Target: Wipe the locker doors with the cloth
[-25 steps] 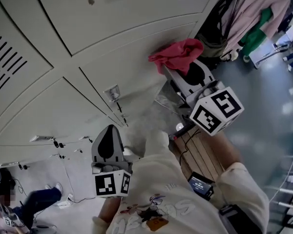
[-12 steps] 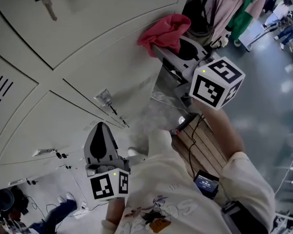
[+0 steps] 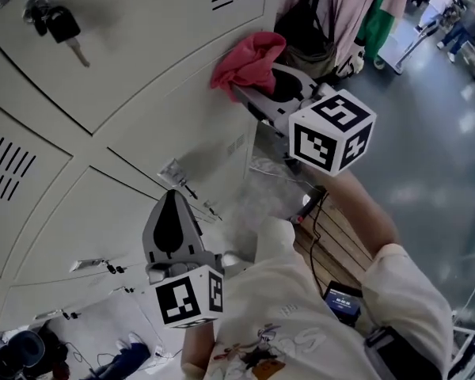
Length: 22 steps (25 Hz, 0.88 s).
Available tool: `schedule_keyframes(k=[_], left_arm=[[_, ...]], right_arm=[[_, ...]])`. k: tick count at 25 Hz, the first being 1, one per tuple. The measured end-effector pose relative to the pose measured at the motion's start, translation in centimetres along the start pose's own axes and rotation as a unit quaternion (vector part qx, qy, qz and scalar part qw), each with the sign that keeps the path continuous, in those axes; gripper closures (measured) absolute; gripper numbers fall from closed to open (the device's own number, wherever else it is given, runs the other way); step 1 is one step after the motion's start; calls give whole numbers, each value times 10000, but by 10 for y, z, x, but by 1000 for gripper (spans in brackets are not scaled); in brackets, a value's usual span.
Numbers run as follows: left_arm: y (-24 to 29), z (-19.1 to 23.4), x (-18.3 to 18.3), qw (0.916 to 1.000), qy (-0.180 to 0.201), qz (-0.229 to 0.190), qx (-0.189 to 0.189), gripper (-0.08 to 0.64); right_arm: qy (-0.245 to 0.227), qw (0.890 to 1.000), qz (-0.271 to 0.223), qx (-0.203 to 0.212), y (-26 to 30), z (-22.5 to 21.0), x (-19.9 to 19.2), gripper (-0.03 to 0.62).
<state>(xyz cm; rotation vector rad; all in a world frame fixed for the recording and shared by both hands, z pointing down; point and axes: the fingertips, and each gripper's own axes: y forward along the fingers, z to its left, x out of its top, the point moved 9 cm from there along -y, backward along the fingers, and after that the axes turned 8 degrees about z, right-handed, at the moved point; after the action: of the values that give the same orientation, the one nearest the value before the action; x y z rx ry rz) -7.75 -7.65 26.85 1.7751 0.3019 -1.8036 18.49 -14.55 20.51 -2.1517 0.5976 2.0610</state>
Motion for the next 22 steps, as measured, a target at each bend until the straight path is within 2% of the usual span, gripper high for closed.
schedule_keyframes(k=[9,22], left_arm=[[13,-12,5,9999,88,-14,-134,554],[19,-12,-2,9999,88,96,-23,554]], right_arm=[[-98,9999,-47,-46,2,1,-9,430],[-73,9995,243,-188,14,-2,-66,431]])
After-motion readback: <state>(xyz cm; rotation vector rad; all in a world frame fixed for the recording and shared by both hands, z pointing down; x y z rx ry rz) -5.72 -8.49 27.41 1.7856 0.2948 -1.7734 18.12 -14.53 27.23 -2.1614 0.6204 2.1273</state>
